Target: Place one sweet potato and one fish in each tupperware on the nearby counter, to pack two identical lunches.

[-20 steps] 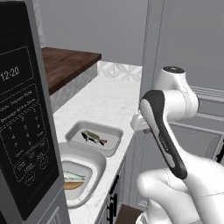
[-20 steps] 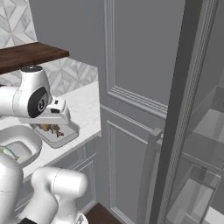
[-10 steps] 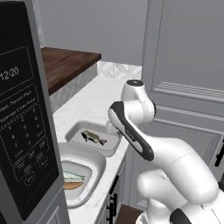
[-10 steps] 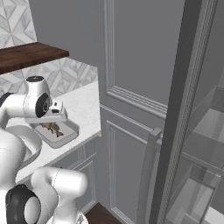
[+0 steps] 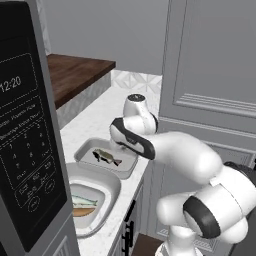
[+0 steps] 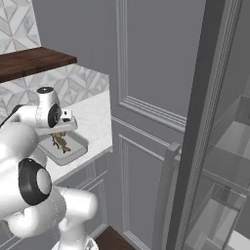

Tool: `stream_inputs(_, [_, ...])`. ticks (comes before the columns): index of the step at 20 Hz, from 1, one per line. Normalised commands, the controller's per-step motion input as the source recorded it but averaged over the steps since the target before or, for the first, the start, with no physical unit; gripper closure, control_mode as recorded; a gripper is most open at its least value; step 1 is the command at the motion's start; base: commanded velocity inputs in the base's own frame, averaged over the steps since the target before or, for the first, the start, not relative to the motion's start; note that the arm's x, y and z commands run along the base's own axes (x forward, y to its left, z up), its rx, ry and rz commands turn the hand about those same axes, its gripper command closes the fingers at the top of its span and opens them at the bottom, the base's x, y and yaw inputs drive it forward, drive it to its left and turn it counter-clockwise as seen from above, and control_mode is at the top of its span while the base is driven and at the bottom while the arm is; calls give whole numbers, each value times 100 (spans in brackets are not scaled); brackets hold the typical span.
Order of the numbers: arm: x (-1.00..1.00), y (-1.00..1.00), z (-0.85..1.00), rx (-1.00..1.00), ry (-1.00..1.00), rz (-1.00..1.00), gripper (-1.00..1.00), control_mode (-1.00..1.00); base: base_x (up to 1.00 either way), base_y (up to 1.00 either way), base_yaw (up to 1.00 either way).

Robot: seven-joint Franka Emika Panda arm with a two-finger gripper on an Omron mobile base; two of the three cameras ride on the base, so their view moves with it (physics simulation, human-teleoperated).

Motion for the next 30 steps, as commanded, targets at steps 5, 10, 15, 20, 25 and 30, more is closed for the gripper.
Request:
stream_inputs(5, [31,34,-22,-2,10,49,100,-100,0,0,0])
stream_inputs(10, [14,53,-57,-9,1,29,100,-100,0,0,0])
stream_inputs(15, [1,14,-46,-8,0,5,100,-100,0,0,0])
stream_inputs(20, [36,0,-25,-4,0,0,100,-100,0,0,0])
stream_inputs(25, [21,1,-13,-1,1,0,100,-100,0,0,0])
stream_inputs(30, [3,3,-3,0,0,0,-100,-100,0,0,0])
